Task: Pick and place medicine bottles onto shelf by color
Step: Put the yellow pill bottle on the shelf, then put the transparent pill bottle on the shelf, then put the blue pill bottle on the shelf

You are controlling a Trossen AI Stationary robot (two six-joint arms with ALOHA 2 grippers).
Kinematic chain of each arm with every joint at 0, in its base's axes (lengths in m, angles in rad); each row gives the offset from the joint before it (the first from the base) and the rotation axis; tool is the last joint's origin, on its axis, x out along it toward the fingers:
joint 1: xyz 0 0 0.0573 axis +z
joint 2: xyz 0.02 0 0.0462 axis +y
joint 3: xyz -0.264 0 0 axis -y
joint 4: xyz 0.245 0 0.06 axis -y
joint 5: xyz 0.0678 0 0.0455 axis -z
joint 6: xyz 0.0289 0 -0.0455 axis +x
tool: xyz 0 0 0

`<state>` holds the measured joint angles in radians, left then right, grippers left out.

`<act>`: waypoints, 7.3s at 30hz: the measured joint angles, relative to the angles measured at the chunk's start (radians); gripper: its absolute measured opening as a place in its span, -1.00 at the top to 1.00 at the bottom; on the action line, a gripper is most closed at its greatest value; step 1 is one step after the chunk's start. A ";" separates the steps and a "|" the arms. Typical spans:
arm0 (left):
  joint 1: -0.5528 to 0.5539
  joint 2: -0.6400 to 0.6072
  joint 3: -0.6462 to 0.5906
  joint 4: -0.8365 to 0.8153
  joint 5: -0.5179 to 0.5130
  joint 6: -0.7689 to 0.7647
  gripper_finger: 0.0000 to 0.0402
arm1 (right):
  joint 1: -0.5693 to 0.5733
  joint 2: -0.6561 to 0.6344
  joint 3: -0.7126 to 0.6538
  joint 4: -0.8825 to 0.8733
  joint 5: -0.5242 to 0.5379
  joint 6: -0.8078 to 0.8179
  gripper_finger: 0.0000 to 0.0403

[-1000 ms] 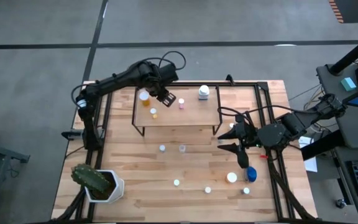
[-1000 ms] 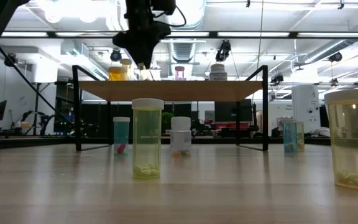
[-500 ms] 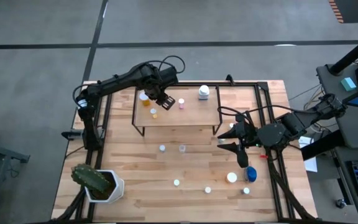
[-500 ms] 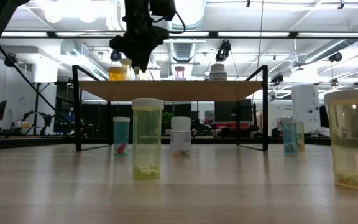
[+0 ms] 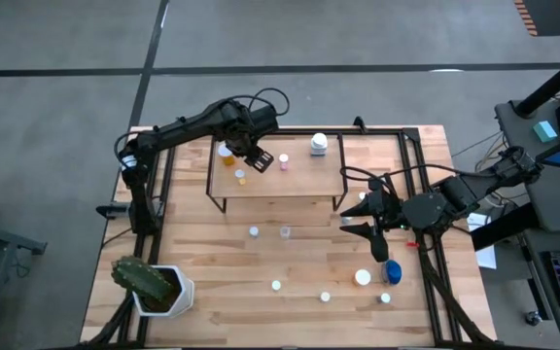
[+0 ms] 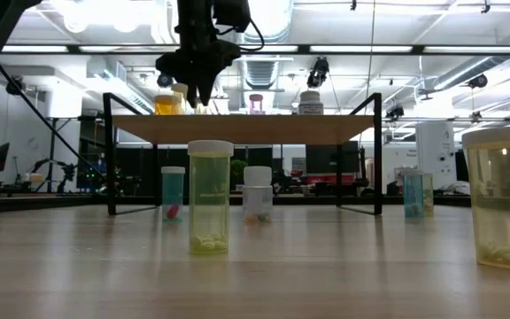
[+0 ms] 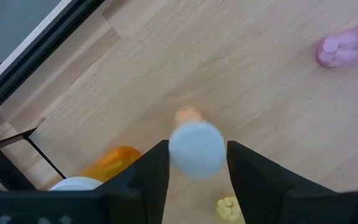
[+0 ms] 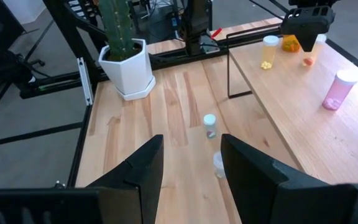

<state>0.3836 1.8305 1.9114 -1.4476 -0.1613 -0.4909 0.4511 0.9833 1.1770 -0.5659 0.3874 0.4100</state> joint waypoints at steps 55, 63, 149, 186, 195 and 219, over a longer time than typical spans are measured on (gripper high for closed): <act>-0.930 -0.385 0.033 0.715 -0.039 0.397 0.17 | -0.060 0.718 0.478 -0.361 -0.019 1.005 0.25; -0.990 -0.433 -0.021 0.767 -0.059 0.403 0.17 | -0.109 0.875 0.581 -0.404 -0.071 1.081 -0.05; -1.001 -0.522 -0.074 0.787 -0.155 0.400 0.17 | -0.386 0.596 0.607 -0.635 0.137 0.630 0.31; -1.001 -0.524 -0.075 0.816 -0.162 0.393 0.17 | -0.482 0.817 0.600 -0.573 0.214 0.652 0.09; -1.001 -0.524 -0.096 0.805 -0.162 0.366 0.17 | -0.480 0.770 0.600 -0.576 0.183 0.651 -0.16; -0.873 -0.434 -0.835 0.778 -0.236 -0.738 0.17 | -0.199 0.644 0.604 -0.570 0.243 0.716 -0.13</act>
<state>-0.4890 1.3968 1.0766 -0.6693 -0.3977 -1.2291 0.2517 1.6271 1.7810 -1.1355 0.6308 1.1257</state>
